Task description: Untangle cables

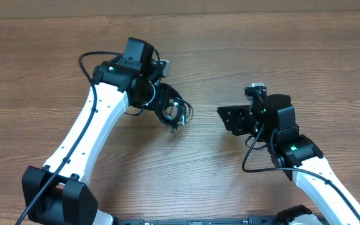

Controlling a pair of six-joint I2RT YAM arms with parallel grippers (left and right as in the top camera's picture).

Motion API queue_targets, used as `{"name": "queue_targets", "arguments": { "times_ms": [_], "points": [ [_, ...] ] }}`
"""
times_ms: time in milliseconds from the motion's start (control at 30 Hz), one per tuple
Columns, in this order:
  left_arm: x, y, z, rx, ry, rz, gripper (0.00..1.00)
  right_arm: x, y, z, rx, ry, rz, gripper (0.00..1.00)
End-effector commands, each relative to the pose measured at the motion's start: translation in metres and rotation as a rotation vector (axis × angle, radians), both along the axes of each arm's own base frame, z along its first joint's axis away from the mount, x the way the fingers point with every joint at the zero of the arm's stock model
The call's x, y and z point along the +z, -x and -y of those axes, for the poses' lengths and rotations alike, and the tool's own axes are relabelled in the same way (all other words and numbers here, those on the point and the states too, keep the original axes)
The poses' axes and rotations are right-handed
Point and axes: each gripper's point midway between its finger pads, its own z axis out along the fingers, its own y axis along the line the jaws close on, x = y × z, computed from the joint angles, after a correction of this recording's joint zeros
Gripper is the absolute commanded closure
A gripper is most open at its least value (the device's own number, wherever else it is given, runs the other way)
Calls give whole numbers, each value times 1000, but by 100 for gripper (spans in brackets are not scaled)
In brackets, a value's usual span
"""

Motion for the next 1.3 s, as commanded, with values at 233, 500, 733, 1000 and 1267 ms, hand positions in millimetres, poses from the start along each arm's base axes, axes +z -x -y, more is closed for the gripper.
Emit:
{"name": "queue_targets", "arguments": {
  "times_ms": [233,500,733,1000,1267],
  "points": [
    [22,11,27,-194,141,58,96,0,23,-47,261,37,79,44],
    [22,20,35,-219,153,36,96,-20,18,-56,197,133,71,46],
    [35,43,53,-388,281,31,96,-29,-5,-36,2,156,39,49],
    [42,49,60,-430,346,35,96,-11,21,-78,228,-39,10,49],
    [46,53,63,-430,379,16,96,-22,12,-66,84,-50,-77,50]
  ]
}}
